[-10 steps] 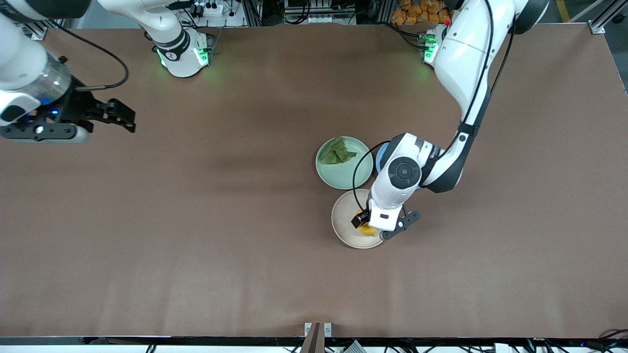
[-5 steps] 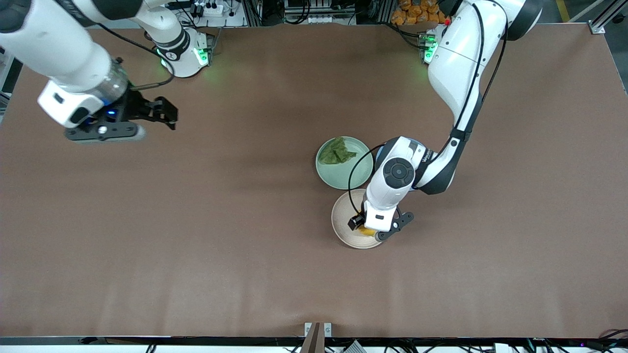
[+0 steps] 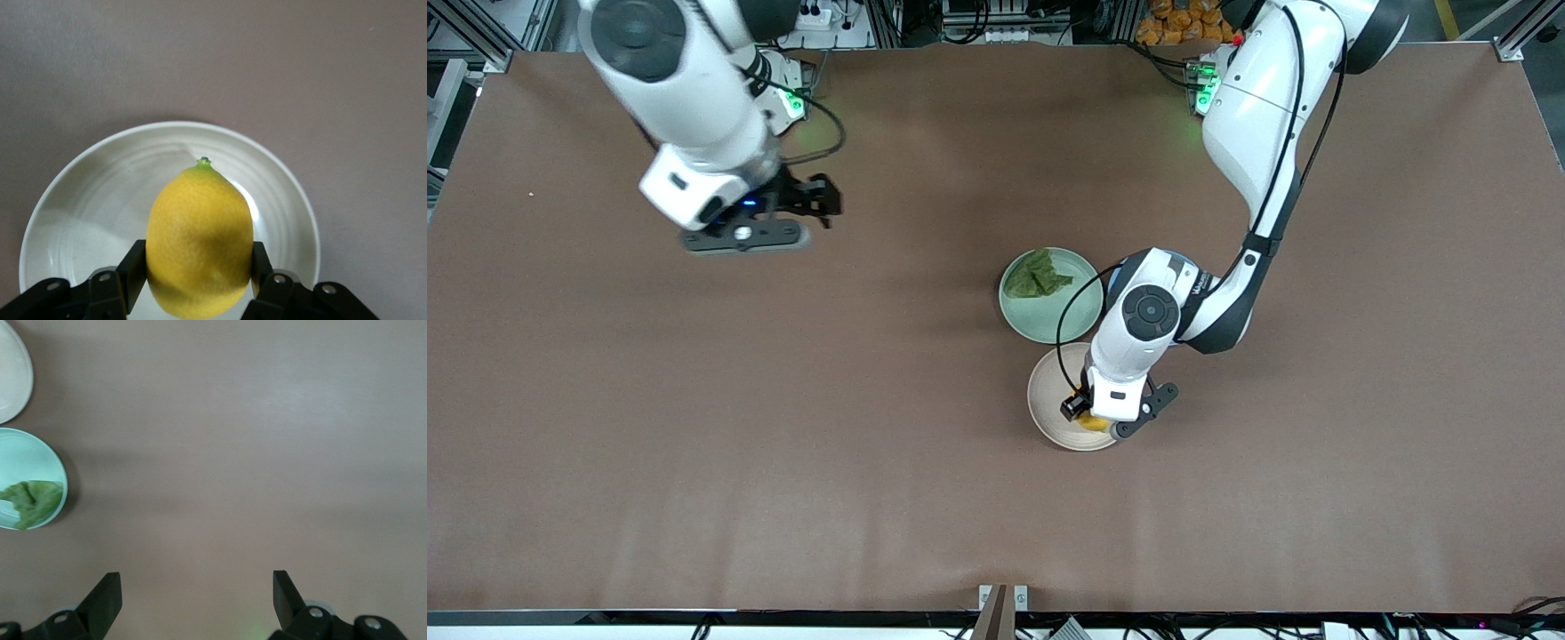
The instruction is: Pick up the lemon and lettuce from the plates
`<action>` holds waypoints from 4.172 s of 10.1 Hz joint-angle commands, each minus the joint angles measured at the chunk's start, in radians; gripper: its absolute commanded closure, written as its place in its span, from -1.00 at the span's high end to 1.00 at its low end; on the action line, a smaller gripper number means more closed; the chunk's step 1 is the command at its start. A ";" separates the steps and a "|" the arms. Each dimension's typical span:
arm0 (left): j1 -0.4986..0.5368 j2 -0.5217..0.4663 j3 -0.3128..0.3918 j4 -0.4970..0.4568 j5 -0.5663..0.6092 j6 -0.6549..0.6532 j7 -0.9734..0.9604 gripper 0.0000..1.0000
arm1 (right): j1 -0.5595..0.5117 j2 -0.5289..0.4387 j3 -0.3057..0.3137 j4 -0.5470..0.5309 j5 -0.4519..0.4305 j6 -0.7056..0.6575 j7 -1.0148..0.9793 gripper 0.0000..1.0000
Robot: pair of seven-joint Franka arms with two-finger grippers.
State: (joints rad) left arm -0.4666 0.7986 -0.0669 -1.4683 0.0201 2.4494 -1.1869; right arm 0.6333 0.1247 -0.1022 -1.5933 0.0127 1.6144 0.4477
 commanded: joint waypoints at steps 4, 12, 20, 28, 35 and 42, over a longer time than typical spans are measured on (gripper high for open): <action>0.057 -0.162 0.003 -0.064 0.032 -0.183 0.059 -1.00 | 0.242 0.119 -0.008 0.015 0.010 0.056 0.253 1.00; 0.222 -0.440 -0.002 -0.429 0.018 -0.179 0.400 -1.00 | 0.425 0.377 -0.008 0.016 0.110 0.398 0.629 0.99; 0.429 -0.400 -0.001 -0.472 0.031 -0.181 0.729 -1.00 | 0.424 0.636 -0.008 0.174 0.127 0.585 0.838 0.75; 0.497 -0.329 0.006 -0.469 0.032 -0.182 0.906 1.00 | 0.424 0.713 -0.010 0.191 0.118 0.634 0.836 0.53; 0.494 -0.606 -0.013 -0.706 0.032 -0.178 0.897 1.00 | 0.419 0.747 -0.016 0.213 0.115 0.642 0.824 -1.00; 0.493 -0.759 -0.097 -0.732 0.031 -0.202 0.891 1.00 | 0.271 0.615 -0.007 0.355 0.160 0.365 0.813 -1.00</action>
State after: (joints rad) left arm 0.0219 0.0684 -0.1306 -2.2326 0.0293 2.2671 -0.2950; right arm 0.9763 0.8183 -0.1280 -1.2502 0.1397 2.0452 1.2704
